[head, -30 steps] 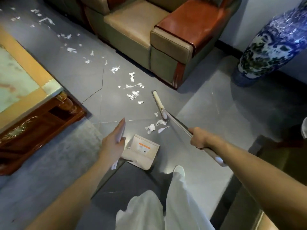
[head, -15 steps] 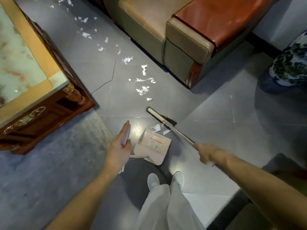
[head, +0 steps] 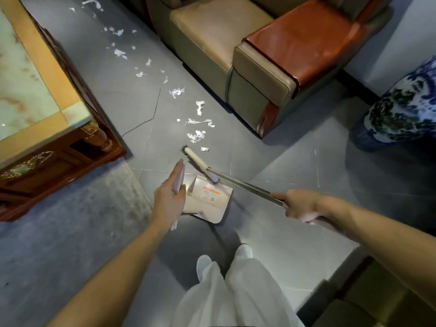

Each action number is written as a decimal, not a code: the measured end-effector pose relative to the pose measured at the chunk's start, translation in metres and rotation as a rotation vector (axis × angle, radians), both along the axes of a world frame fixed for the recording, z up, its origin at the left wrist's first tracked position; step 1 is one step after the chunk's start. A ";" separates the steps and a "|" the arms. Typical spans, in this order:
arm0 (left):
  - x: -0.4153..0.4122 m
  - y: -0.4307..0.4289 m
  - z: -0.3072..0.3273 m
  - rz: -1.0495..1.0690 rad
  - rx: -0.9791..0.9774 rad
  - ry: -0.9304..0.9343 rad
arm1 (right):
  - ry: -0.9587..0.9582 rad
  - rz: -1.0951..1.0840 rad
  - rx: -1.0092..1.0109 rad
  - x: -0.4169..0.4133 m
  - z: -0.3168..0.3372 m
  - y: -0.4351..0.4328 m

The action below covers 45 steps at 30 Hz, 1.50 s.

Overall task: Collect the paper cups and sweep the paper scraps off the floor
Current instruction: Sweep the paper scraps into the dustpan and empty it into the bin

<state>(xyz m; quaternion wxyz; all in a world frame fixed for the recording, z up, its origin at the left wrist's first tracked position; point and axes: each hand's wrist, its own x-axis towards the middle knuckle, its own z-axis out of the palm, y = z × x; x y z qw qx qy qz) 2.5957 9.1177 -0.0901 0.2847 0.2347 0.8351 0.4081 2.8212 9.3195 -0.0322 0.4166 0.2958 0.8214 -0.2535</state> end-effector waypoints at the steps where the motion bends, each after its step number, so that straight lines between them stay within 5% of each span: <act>1: -0.004 0.007 0.001 0.024 0.011 -0.023 | 0.010 -0.002 0.019 -0.008 0.000 0.011; 10: -0.056 0.113 0.007 0.108 0.016 0.030 | 0.035 0.042 0.136 -0.110 -0.030 0.175; 18: -0.084 0.226 0.007 0.469 0.054 0.006 | 0.038 0.187 0.139 -0.238 -0.032 0.331; 28: -0.124 0.274 0.003 0.639 -0.032 0.102 | 0.048 0.414 0.194 -0.371 -0.088 0.404; 39: -0.155 0.285 0.004 0.719 0.016 0.096 | -0.115 0.645 -0.138 -0.330 -0.061 0.409; 45: -0.172 0.279 0.008 0.646 -0.001 0.017 | -0.081 0.674 -0.080 -0.318 -0.021 0.414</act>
